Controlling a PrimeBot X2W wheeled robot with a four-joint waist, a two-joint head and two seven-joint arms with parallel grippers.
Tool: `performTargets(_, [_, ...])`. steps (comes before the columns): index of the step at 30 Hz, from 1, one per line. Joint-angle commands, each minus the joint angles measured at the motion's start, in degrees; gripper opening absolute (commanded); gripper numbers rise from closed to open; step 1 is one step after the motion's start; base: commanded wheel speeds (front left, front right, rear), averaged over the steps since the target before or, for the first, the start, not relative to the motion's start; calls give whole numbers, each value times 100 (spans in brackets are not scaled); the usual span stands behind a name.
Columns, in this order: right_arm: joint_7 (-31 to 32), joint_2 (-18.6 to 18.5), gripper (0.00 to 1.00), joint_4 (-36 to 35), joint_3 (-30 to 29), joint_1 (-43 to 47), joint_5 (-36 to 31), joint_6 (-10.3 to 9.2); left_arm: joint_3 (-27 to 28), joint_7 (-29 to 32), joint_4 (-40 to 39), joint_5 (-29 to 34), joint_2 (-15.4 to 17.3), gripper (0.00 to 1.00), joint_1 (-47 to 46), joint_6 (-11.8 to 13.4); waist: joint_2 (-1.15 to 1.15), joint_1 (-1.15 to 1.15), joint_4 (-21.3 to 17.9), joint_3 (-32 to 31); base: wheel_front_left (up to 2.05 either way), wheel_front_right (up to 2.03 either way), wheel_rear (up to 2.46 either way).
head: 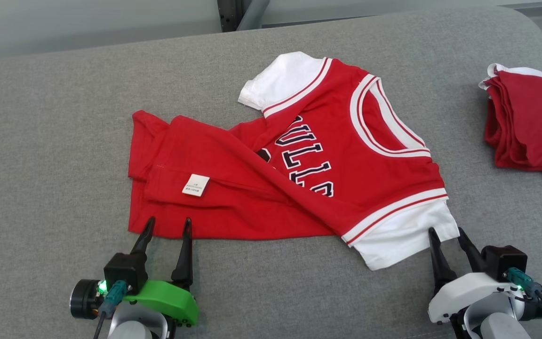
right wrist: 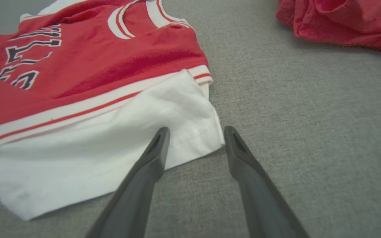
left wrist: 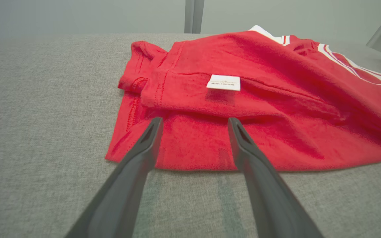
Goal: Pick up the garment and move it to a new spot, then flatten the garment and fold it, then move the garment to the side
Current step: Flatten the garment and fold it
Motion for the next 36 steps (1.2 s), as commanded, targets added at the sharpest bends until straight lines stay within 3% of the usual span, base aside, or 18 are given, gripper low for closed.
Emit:
performTargets(1, [2, 7, 32, 35, 4, -62, -19, -3, 50, 0, 3, 43, 20, 100, -106, -36, 0, 0, -12, 39, 0, 0, 0])
performTargets(5, [2, 6, 25, 80, 9, -141, -1, -3, 75, 1, 31, 81, 20, 100, -115, -54, 0, 0, -22, 46, 0, 0, 0])
performTargets(6, [2, 2, 9, 92, 10, -156, 12, -3, 84, 0, 38, 98, 20, 100, -122, -58, 0, 0, -23, 48, 0, 0, 0])
performTargets(7, [2, 1, 0, 92, 16, -160, 22, -3, 99, 1, 42, 106, 20, 100, -130, -68, 0, 0, -24, 48, 0, 0, 0])
performTargets(22, [2, -152, 0, -521, -147, 330, 164, -3, 619, 1, 150, 138, 20, 100, -480, -172, 0, 0, -289, 123, 0, 0, 0])
performTargets(28, [2, -105, 0, -564, -54, 212, 132, -3, 820, 0, 574, 74, 79, 100, -943, -361, 0, 0, -343, 219, 0, 0, 0])
performTargets(36, [2, -97, 0, -532, 48, 125, 153, -3, 418, 1, 1463, -329, 353, 100, -1644, -498, 0, 0, -353, 255, 0, 0, 0])
